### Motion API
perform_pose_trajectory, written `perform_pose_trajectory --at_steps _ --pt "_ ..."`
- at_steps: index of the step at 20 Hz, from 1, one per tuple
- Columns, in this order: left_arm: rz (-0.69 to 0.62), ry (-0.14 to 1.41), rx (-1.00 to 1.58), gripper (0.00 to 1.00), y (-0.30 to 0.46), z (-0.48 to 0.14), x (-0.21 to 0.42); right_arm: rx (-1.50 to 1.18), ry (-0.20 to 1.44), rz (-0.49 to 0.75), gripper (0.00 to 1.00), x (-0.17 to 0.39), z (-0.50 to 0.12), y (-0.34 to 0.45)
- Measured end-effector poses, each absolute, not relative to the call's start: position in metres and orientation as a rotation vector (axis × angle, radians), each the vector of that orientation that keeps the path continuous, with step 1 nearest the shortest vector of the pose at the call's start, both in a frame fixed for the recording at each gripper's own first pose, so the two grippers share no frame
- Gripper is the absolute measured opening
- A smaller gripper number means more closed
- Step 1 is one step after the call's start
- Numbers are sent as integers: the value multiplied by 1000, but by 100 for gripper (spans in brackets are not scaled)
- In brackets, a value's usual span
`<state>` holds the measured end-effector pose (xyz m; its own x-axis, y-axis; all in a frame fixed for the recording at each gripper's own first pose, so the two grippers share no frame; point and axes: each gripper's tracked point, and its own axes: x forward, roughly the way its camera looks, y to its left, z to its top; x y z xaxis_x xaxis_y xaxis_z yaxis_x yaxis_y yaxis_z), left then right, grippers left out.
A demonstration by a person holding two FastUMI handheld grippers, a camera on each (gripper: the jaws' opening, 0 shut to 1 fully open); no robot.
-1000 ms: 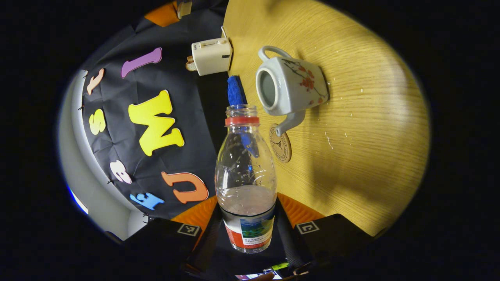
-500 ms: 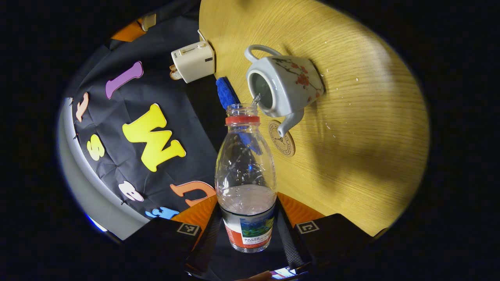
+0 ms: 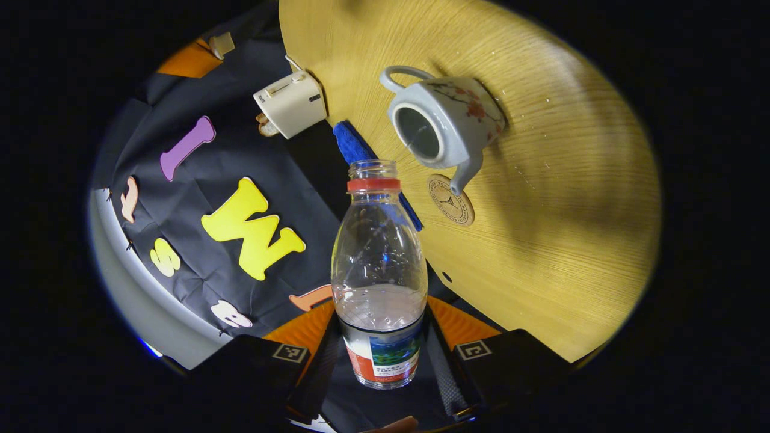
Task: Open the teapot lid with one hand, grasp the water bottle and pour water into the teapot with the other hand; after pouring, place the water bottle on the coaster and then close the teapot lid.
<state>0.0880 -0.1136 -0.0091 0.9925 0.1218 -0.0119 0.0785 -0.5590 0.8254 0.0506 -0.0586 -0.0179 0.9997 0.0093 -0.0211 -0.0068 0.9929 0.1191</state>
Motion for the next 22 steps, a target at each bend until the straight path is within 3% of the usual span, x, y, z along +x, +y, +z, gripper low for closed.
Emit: perform_pose_trajectory --at_steps 22 --pt "65 91 2317 75 -132 -5 86 127 18 2 0 50 -17 -61"
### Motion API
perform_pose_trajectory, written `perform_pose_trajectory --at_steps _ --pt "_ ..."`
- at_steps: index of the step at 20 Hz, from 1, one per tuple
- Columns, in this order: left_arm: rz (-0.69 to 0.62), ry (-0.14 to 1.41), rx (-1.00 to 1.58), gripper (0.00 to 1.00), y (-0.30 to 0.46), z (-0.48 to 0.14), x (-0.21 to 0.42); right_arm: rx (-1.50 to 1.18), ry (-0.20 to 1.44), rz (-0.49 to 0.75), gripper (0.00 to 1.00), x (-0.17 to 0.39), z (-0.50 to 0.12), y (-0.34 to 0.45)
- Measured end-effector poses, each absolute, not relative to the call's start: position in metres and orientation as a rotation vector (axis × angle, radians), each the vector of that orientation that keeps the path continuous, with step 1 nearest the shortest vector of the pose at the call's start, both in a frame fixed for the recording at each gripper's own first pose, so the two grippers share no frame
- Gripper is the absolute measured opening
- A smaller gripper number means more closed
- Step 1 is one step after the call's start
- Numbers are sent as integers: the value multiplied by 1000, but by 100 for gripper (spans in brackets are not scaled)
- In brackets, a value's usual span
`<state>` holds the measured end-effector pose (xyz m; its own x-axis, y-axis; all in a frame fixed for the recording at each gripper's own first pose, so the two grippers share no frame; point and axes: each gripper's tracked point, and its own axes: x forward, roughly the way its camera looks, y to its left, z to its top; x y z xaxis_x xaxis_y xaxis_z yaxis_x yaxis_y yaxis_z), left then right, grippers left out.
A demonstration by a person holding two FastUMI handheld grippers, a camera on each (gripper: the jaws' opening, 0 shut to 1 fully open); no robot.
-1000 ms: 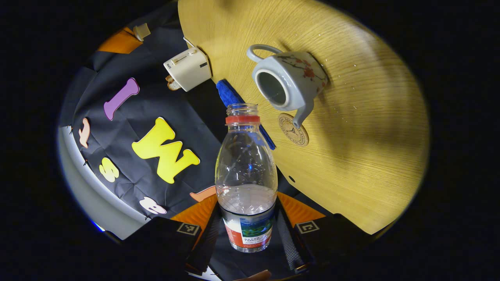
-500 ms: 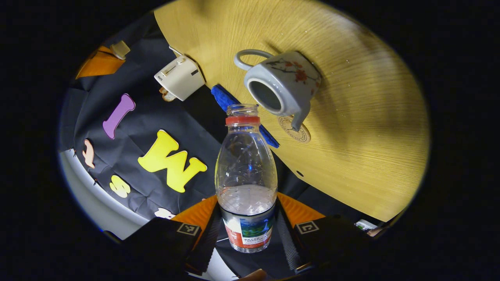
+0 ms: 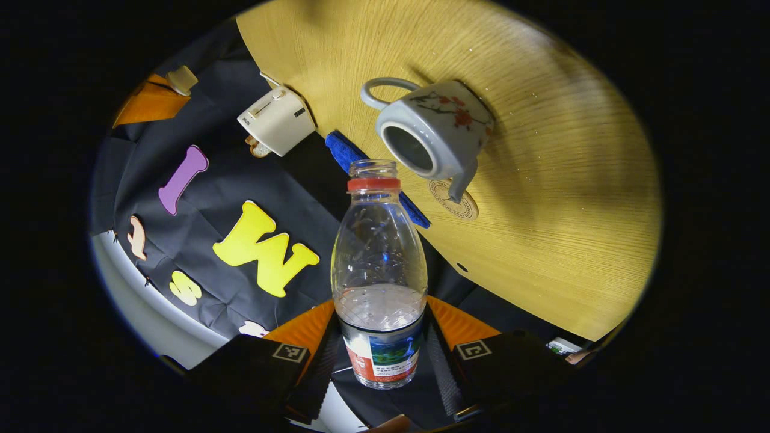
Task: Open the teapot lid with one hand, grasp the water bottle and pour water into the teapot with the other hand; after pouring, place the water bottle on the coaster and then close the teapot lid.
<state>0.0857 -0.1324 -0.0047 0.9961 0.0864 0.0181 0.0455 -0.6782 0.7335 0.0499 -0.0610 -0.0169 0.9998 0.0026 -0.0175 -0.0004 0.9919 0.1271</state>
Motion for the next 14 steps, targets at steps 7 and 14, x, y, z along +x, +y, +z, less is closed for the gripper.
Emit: perform_pose_trajectory --at_steps 7,14 --pt "-3 -18 2107 74 -124 -12 92 117 15 -28 0 52 -17 -69" --pt "-65 -27 1490 74 -94 -33 108 117 37 -55 0 59 -28 -77"
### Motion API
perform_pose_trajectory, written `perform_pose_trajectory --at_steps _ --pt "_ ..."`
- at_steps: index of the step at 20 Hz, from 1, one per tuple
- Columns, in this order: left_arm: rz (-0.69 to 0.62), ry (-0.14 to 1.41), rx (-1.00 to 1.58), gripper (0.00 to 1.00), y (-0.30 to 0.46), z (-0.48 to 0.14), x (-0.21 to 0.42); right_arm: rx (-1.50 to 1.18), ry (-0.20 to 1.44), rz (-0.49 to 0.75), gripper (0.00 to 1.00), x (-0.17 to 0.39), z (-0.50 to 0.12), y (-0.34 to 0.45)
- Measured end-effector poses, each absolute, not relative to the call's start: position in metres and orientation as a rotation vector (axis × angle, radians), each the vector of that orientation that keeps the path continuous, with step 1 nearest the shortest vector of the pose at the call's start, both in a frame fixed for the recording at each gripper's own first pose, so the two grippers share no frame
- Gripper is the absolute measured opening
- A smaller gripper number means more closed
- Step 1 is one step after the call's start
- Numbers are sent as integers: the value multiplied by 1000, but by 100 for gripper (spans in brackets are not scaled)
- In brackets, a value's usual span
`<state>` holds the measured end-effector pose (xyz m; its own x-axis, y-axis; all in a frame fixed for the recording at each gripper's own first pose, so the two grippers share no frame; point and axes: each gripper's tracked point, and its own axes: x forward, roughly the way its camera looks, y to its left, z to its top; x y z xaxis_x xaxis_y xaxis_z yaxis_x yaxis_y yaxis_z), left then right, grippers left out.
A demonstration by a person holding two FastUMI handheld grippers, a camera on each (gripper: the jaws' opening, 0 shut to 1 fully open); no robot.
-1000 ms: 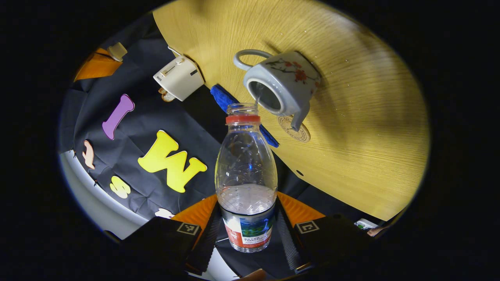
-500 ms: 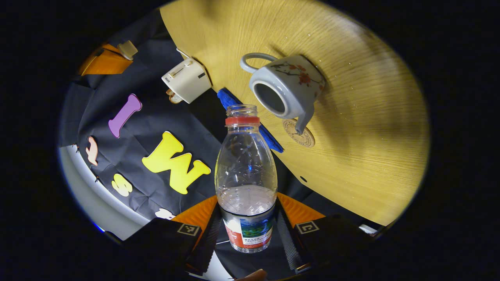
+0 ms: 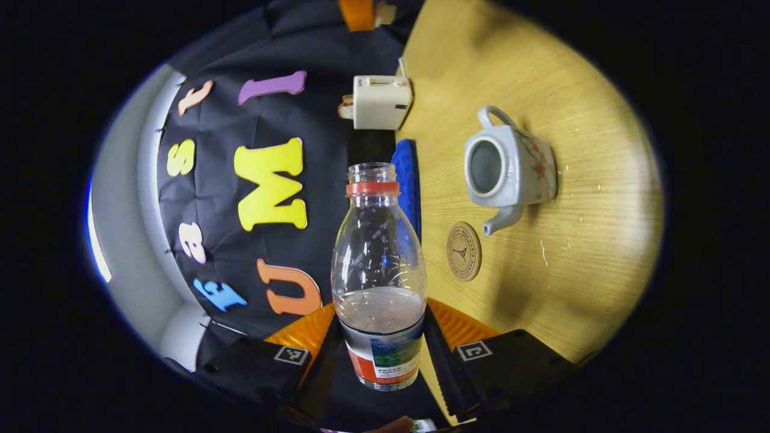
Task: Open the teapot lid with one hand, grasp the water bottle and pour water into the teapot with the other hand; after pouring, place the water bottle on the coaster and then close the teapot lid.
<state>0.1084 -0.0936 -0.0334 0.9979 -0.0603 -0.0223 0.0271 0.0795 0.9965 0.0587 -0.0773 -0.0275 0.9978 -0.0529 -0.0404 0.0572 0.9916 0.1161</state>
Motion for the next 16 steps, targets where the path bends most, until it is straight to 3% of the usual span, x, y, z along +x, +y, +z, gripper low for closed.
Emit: perform_pose_trajectory --at_steps 14,15,16 --pt "-104 -75 372 75 -93 -23 166 37 97 -44 0 74 -60 -52" --pt "-123 -68 295 79 -96 -23 172 33 102 -45 0 75 -62 -52" --pt "-140 -57 214 76 -99 -23 178 31 107 -44 0 76 -64 -51"
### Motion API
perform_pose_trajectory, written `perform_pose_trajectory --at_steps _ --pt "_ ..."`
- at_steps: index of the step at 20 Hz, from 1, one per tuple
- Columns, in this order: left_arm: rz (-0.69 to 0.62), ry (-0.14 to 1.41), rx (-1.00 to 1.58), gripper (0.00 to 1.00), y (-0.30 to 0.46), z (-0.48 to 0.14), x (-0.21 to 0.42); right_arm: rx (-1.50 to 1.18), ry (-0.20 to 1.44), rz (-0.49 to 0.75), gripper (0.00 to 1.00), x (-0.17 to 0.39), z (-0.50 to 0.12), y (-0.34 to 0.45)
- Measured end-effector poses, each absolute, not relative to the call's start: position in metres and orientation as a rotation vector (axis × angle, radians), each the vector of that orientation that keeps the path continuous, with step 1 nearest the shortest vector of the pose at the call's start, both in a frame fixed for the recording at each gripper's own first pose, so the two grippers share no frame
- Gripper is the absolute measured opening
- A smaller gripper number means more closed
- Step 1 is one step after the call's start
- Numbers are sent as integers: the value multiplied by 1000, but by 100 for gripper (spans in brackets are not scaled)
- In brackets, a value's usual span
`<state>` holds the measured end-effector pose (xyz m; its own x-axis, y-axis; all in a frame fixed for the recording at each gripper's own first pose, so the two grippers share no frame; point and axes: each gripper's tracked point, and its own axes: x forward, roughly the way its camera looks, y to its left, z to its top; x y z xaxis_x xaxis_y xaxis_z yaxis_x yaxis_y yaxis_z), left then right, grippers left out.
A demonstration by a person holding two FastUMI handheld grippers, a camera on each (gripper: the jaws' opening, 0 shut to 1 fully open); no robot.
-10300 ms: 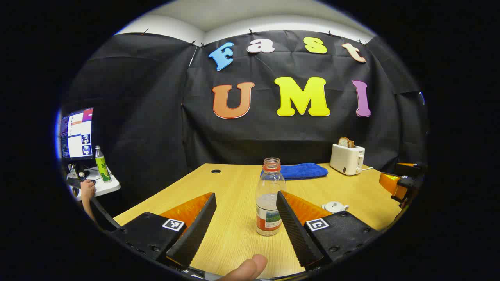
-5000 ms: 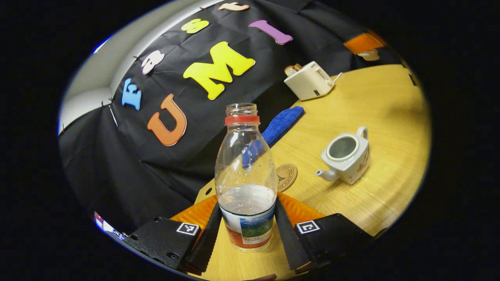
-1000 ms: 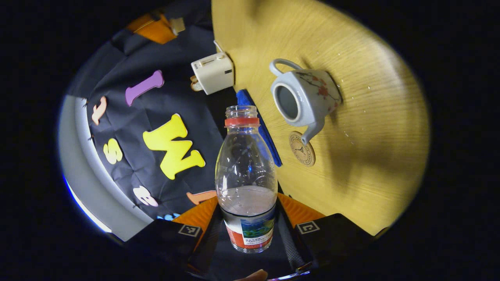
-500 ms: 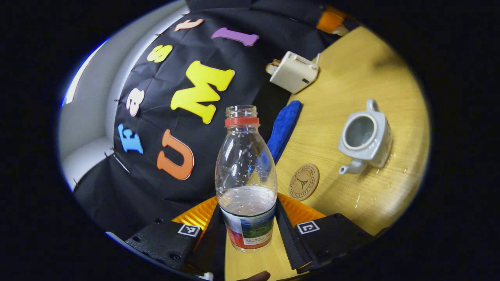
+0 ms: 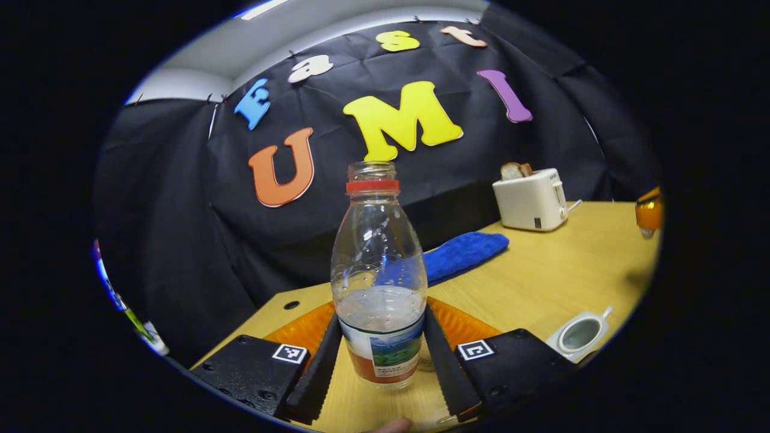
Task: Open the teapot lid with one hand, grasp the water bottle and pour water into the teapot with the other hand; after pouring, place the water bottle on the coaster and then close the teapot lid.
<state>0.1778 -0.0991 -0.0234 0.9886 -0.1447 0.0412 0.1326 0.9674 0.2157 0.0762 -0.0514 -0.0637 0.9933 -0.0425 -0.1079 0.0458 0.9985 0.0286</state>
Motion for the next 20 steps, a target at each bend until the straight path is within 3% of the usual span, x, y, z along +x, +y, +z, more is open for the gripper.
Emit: perform_pose_trajectory --at_steps 5,20 --pt "-154 -1 3 77 -104 -28 209 48 147 -44 0 83 -77 -53" --pt "-241 0 15 79 -144 -36 215 29 170 -27 0 88 -87 -45"
